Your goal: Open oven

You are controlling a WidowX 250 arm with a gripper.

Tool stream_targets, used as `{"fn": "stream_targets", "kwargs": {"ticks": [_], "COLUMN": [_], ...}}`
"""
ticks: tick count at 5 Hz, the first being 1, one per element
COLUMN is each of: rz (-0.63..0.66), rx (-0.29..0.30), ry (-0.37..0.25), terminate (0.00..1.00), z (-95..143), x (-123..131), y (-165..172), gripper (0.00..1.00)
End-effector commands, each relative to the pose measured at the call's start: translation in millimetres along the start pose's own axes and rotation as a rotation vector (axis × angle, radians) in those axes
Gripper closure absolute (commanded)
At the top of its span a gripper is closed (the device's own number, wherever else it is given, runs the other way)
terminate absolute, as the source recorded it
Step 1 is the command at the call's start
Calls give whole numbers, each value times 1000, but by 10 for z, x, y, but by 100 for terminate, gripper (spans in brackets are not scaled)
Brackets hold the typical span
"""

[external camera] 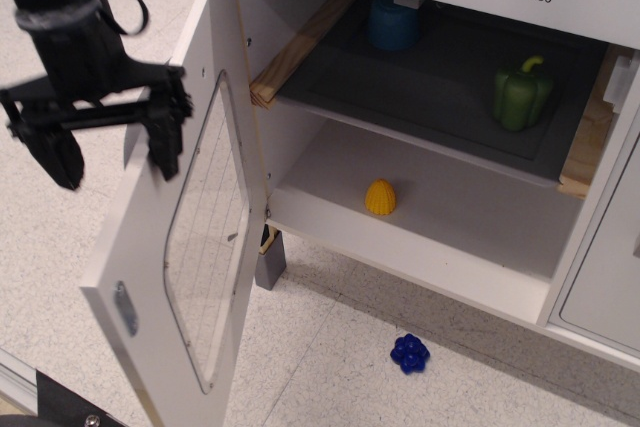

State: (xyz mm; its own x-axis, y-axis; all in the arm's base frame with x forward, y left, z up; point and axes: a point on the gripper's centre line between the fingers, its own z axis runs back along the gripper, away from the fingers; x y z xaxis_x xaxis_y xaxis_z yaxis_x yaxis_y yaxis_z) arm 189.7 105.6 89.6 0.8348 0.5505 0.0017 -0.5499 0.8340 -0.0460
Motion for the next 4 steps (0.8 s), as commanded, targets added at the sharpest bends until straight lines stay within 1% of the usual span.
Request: {"fn": "stream_targets", "kwargs": {"ticks": [1, 3, 4], "rz": [-264, -264, -264], "rx": [-56, -56, -56], "ry": [-54, -54, -54], "terminate": [0, 0, 100], "z": [168, 168, 168], "x": [412, 412, 412], "y": [101, 101, 101], "gripper": [0, 0, 0]}}
